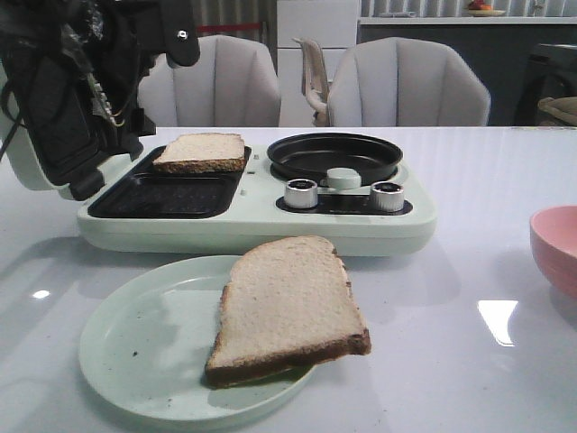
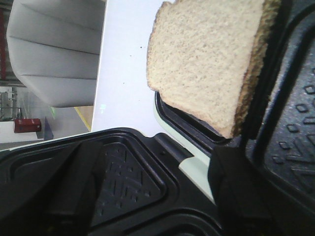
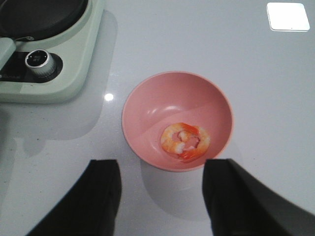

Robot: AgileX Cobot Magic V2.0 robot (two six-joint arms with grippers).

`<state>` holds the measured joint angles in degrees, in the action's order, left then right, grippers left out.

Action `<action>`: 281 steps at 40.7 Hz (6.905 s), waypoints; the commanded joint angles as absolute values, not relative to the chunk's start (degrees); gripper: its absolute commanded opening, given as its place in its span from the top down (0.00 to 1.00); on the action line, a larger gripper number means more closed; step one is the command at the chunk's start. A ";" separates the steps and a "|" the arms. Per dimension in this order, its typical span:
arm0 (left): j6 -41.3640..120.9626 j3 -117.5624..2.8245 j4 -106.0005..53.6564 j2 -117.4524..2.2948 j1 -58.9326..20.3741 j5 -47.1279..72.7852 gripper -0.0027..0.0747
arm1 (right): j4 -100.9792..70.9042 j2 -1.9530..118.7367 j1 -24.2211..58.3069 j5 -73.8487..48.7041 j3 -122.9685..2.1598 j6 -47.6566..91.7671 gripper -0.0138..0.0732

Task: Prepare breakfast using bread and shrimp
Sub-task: 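Lower the bread onto the far sandwich plate and open the left gripper, then withdraw the left gripper from the sandwich maker, then reach the right gripper to the remaining bread slice and grasp it, then carry the bread with the right gripper onto the near sandwich plate, then release the bread and withdraw the right gripper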

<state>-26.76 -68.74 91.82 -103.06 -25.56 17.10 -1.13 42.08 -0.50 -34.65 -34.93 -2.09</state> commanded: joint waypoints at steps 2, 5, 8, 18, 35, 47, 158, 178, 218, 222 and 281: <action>-27.26 -66.08 92.69 -95.51 -27.57 17.41 0.32 | -0.80 42.15 -0.77 -30.47 -36.75 -2.07 0.28; -27.26 -63.53 92.69 -92.87 -29.59 20.05 0.32 | -0.80 42.15 -0.77 -30.47 -36.75 -2.07 0.28; -27.43 -61.26 92.69 -90.38 -32.30 25.84 0.32 | -0.80 42.15 -0.77 -30.47 -36.75 -2.07 0.28; -28.74 -56.77 70.47 -81.23 -44.99 43.85 0.32 | -0.80 42.15 -0.77 -30.47 -36.75 -2.07 0.28; -16.01 -56.40 26.17 -62.44 -48.90 52.22 0.32 | -0.80 42.15 -0.77 -30.47 -36.75 -2.07 0.28; -13.39 -49.76 16.08 -45.69 -48.90 49.65 0.32 | -0.80 42.15 -0.77 -29.71 -36.75 -2.07 0.28; -13.51 -42.14 8.93 -32.16 -48.90 44.21 0.32 | -66.05 90.77 20.75 -37.59 -67.70 35.85 0.78; -13.51 -42.14 8.93 -32.16 -48.90 44.21 0.32 | -78.73 113.43 23.57 -34.16 -92.43 38.16 0.78; -13.51 -42.14 8.93 -32.16 -48.90 44.21 0.32 | -71.05 118.95 21.99 -41.06 -98.74 40.95 0.15; -13.51 -42.14 8.93 -32.16 -48.90 44.21 0.32 | -63.74 115.02 21.94 -43.29 -98.74 40.95 0.15; -13.51 -42.14 10.16 -32.16 -48.90 44.21 0.32 | -3.30 36.82 21.57 -41.90 -41.76 -2.07 0.15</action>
